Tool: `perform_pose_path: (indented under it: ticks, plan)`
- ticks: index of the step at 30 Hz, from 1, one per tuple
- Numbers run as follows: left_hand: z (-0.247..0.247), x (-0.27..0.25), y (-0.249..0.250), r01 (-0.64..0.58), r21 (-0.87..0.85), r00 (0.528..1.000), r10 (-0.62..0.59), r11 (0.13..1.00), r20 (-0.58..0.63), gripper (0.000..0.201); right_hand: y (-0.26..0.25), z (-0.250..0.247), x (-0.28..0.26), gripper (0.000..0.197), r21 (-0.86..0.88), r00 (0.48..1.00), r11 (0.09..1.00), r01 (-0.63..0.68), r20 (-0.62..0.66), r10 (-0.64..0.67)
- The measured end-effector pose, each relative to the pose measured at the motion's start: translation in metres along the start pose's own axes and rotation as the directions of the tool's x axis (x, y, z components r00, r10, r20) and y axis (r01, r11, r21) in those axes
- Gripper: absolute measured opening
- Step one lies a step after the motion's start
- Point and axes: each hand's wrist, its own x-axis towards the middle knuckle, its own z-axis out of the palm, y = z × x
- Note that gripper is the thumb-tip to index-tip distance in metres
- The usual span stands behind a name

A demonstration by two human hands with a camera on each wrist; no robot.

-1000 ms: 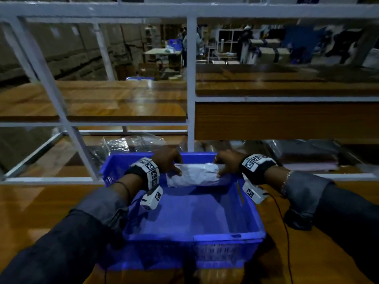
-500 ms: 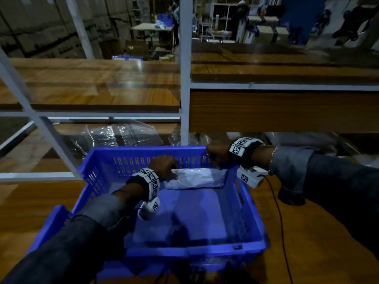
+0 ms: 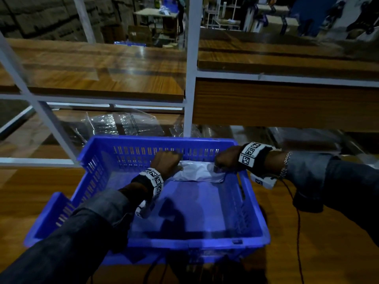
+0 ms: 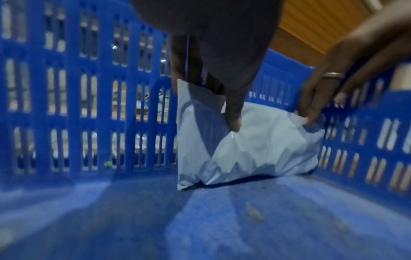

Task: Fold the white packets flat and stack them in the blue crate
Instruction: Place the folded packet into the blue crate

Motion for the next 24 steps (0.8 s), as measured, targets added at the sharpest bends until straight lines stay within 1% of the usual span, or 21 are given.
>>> perform_pose_path:
  ticks: [1,3,5,7,9,12,15,17,19,21,22,24]
  plan:
    - [-0.007,-0.003,0.002,-0.032,0.023,0.999,0.032,0.999,-0.006,0.035,0.001,0.003,0.002,0.020,-0.051,1.000,0.999,-0.002,-0.003,0.002]
    - [-0.015,-0.009,0.001,-0.100,0.071,0.995,0.098,0.992,0.036,0.039,0.002,0.007,0.005,0.021,-0.126,0.999,0.991,-0.035,-0.009,0.034]
    - [-0.015,-0.012,-0.005,-0.190,0.106,0.982,0.188,0.976,0.026,0.043,-0.001,0.009,0.006,0.025,-0.187,0.999,0.981,-0.050,-0.017,0.047]
    - [-0.018,-0.014,-0.009,-0.250,0.128,0.968,0.247,0.960,0.037,0.039,-0.002,0.009,0.007,0.031,-0.221,0.998,0.974,-0.047,-0.046,0.038]
    - [-0.015,-0.018,-0.014,-0.277,0.116,0.961,0.275,0.954,0.031,0.033,-0.004,0.010,0.007,0.032,-0.218,0.997,0.976,-0.023,-0.079,0.006]
    - [-0.008,-0.023,-0.018,-0.296,0.075,0.955,0.292,0.952,0.058,0.020,-0.006,0.014,0.008,0.023,-0.228,0.995,0.974,-0.019,-0.099,-0.004]
    - [-0.013,-0.027,-0.014,-0.340,0.031,0.935,0.334,0.940,0.116,0.013,-0.011,0.013,0.004,0.023,-0.188,0.999,0.981,-0.038,-0.028,0.033]
    - [-0.019,-0.027,-0.011,-0.347,-0.015,0.932,0.347,0.938,0.107,0.016,-0.013,0.007,0.001,0.030,-0.121,0.999,0.992,-0.040,-0.004,0.040]
    - [-0.027,-0.026,-0.009,-0.358,-0.055,0.931,0.361,0.932,0.059,0.025,-0.011,0.001,-0.008,0.037,-0.066,0.998,0.997,-0.028,-0.051,0.025]
    - [-0.035,-0.029,-0.004,-0.398,-0.048,0.917,0.399,0.916,0.015,0.034,-0.011,-0.005,-0.023,0.040,-0.006,0.989,1.000,-0.005,-0.148,0.004]
    - [-0.039,-0.031,-0.002,-0.400,-0.018,0.916,0.400,0.916,0.004,0.039,-0.012,-0.008,-0.033,0.040,0.026,0.976,1.000,0.008,-0.217,-0.002]
    - [-0.050,-0.037,0.006,-0.358,0.062,0.933,0.359,0.932,-0.007,0.051,-0.013,-0.010,-0.053,0.045,0.072,0.938,0.997,0.036,-0.346,-0.009]
